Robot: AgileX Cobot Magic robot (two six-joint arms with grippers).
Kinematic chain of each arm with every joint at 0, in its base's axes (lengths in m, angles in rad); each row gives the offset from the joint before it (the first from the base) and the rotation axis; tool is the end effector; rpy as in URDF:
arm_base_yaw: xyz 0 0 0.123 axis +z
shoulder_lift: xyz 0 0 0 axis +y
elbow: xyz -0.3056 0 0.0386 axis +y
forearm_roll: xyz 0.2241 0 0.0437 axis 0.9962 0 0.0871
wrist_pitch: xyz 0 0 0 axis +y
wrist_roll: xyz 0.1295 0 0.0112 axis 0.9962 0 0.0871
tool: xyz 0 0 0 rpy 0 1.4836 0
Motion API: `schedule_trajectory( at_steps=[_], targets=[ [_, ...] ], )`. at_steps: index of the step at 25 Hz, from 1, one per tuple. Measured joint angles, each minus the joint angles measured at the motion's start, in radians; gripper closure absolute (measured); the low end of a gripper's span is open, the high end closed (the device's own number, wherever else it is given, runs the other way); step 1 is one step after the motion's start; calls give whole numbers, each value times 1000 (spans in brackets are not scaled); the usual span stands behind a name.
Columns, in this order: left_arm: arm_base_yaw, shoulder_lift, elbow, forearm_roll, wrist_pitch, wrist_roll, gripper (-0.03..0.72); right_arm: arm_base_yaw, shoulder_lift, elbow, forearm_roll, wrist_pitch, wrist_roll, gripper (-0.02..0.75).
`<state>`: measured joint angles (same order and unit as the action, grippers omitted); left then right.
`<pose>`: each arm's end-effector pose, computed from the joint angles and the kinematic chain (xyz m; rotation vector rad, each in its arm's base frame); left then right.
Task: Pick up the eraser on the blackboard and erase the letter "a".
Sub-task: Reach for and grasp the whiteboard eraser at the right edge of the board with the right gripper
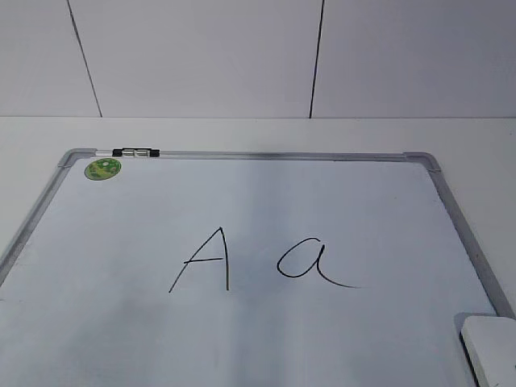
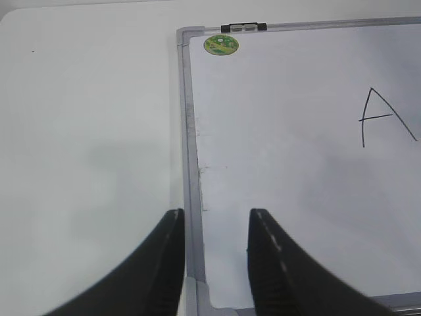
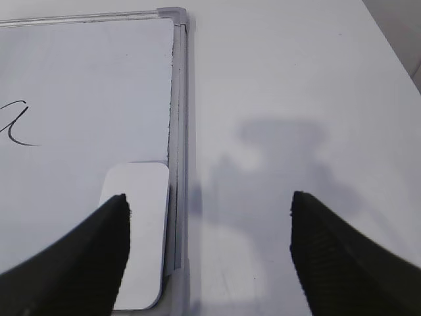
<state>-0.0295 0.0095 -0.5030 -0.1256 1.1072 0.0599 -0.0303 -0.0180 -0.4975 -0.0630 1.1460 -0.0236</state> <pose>-0.0172 -0.0141 0.2445 0.1024 2.0908 -0.1333 -0.0220 -0.0068 0.2375 0.0139 2.1142 -0.1083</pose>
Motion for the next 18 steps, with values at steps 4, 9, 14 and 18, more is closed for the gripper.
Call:
schedule_trajectory(
  at_steps=[4, 9, 14, 18],
  targets=[
    [0, 0, 0, 0, 0, 0, 443, 0, 0, 0, 0, 0, 0, 157],
    [0, 0, 0, 0, 0, 0, 443, 0, 0, 0, 0, 0, 0, 157],
    [0, 0, 0, 0, 0, 0, 443, 0, 0, 0, 0, 0, 0, 157],
    [0, 0, 0, 0, 0, 0, 443, 0, 0, 0, 0, 0, 0, 157]
  ],
)
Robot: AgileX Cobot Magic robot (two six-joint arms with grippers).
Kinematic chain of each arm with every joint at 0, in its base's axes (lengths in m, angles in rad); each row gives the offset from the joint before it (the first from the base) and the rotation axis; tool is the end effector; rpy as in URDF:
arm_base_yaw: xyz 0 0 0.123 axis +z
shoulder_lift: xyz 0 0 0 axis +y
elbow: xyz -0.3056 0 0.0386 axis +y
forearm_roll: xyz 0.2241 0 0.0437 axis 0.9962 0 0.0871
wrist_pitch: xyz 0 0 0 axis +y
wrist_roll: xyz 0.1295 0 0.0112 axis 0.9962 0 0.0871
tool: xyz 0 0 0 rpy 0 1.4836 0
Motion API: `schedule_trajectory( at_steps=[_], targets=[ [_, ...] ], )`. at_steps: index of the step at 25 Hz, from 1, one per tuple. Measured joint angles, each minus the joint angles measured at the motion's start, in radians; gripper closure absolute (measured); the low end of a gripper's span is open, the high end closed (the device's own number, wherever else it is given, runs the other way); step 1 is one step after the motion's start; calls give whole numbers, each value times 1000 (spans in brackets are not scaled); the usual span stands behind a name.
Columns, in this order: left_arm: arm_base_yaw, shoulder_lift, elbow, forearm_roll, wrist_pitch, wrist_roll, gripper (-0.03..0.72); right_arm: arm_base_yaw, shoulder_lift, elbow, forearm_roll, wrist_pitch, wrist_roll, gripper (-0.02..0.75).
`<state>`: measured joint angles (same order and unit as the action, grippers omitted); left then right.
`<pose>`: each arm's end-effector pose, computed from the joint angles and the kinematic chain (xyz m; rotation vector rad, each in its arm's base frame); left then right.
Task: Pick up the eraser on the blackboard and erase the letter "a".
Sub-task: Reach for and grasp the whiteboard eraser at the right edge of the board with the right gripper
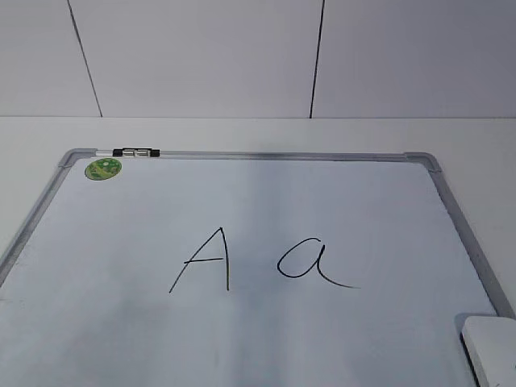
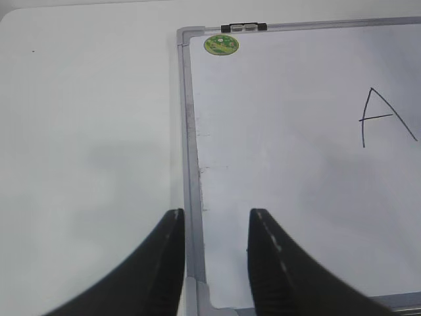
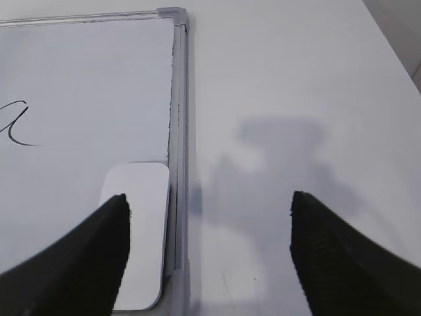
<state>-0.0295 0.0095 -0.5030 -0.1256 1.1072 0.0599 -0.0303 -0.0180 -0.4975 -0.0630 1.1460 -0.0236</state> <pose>-0.0172 -0.0141 0.2445 0.1024 2.0908 -0.1333 -0.0220 -0.0068 0.2375 0.0139 2.1142 -0.1083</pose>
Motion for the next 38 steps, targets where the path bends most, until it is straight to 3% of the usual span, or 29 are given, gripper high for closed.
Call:
schedule_trajectory(
  at_steps=[11, 27, 32, 38],
  targets=[
    [0, 0, 0, 0, 0, 0, 443, 0, 0, -18, 26, 0, 0, 157],
    [0, 0, 0, 0, 0, 0, 443, 0, 217, -368, 69, -83, 0, 156],
    [0, 0, 0, 0, 0, 0, 443, 0, 228, -397, 84, -214, 0, 157],
    [0, 0, 0, 0, 0, 0, 444, 0, 258, -397, 96, -176, -55, 157]
  ],
)
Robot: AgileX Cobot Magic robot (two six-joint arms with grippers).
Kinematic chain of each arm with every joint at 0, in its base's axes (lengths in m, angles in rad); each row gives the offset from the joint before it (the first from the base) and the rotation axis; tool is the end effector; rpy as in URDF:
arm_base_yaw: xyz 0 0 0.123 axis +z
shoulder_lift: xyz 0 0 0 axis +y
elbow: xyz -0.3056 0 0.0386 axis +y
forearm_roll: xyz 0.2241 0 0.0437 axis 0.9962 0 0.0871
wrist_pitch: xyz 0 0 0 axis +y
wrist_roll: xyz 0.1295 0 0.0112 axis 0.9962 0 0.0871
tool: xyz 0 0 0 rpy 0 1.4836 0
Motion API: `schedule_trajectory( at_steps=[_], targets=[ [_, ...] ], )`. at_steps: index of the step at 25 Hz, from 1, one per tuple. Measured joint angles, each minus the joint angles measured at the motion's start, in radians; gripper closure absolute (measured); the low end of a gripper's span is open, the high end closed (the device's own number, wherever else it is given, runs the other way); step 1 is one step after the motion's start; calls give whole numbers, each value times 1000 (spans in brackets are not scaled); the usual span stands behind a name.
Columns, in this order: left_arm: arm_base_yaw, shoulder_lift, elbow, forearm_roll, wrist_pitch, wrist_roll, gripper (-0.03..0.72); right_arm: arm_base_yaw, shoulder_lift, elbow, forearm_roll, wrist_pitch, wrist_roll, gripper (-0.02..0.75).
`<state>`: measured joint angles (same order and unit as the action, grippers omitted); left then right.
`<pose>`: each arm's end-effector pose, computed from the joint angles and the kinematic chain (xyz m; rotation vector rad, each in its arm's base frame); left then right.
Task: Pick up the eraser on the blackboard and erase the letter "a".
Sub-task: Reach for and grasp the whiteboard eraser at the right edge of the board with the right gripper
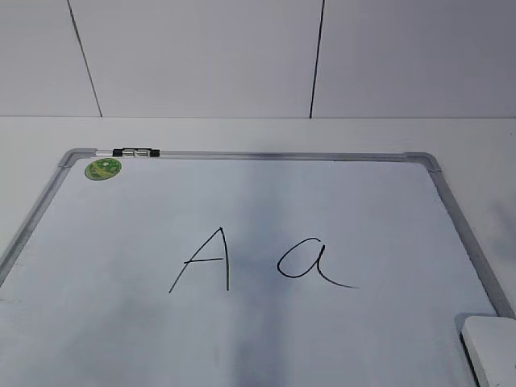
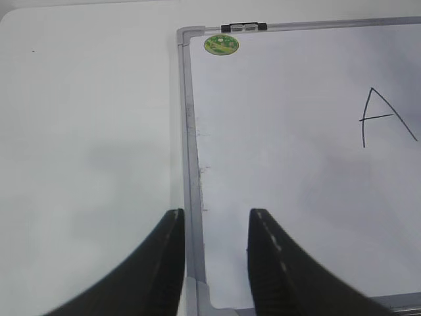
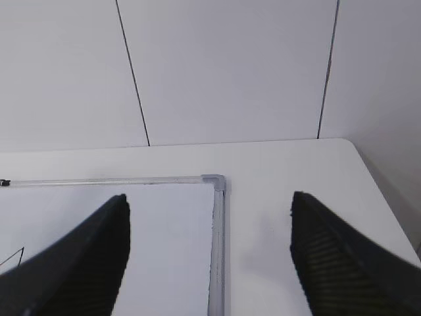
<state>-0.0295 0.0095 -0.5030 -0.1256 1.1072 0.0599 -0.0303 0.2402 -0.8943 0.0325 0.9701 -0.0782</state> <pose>-0.0172 -0.0141 0.2445 0.1024 2.0908 -0.1333 -0.0097 0.0038 0.3747 -0.0457 1.7989 -0.0403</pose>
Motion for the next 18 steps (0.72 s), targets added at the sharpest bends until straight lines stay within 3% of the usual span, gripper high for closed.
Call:
schedule_trajectory(
  at_steps=[11, 18],
  targets=[
    [0, 0, 0, -1, 0, 0, 443, 0, 175, -20, 160, 268, 5, 156],
    [0, 0, 0, -2, 0, 0, 443, 18, 300, -20, 199, 293, 45, 156]
  ],
)
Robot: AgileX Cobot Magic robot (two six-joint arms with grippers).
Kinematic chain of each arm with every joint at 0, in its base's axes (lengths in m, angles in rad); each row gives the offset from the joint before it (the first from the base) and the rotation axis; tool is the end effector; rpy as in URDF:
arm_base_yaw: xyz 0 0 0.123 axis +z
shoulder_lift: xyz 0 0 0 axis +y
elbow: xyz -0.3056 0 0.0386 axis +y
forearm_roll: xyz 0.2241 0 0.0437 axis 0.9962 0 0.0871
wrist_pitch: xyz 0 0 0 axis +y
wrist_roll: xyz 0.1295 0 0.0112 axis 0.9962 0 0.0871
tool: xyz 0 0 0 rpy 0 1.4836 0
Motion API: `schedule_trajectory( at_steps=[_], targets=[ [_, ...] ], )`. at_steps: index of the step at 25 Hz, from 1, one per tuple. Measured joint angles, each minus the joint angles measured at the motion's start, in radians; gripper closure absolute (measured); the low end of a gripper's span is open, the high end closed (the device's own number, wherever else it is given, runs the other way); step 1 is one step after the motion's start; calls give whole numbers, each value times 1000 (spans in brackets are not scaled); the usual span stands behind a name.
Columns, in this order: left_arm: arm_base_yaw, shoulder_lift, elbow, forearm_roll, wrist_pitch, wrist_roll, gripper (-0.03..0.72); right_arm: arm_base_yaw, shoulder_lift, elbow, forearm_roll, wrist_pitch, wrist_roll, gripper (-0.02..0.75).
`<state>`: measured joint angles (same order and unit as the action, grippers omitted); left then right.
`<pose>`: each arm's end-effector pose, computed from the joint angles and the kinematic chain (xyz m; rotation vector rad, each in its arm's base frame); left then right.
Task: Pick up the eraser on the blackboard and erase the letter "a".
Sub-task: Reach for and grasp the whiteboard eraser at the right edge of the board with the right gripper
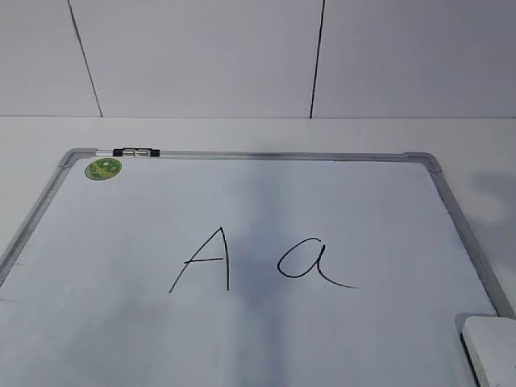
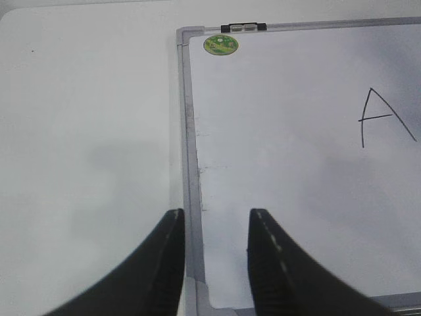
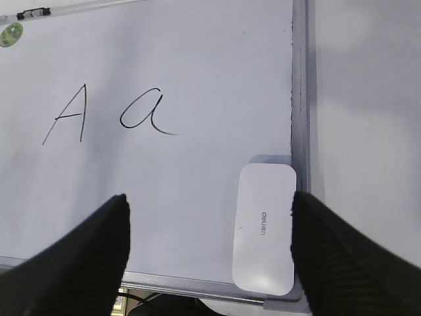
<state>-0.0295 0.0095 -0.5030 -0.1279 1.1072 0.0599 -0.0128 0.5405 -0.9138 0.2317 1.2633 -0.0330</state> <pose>-0.0172 -0.0143 0.2445 0.1026 2.0906 -0.1361 0.0397 0.0280 0.3452 -0.0464 2.3573 0.2732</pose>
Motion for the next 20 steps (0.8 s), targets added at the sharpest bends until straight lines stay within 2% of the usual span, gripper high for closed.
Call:
schedule_trajectory(
  at_steps=[7, 12, 20],
  targets=[
    [0, 0, 0, 0, 0, 0, 443, 2, 162, 0, 0, 0, 3, 156],
    [0, 0, 0, -1, 0, 0, 444, 55, 259, 13, -34, -4, 3, 156],
    [0, 0, 0, -1, 0, 0, 443, 92, 307, 188, -72, -12, 3, 156]
  ],
)
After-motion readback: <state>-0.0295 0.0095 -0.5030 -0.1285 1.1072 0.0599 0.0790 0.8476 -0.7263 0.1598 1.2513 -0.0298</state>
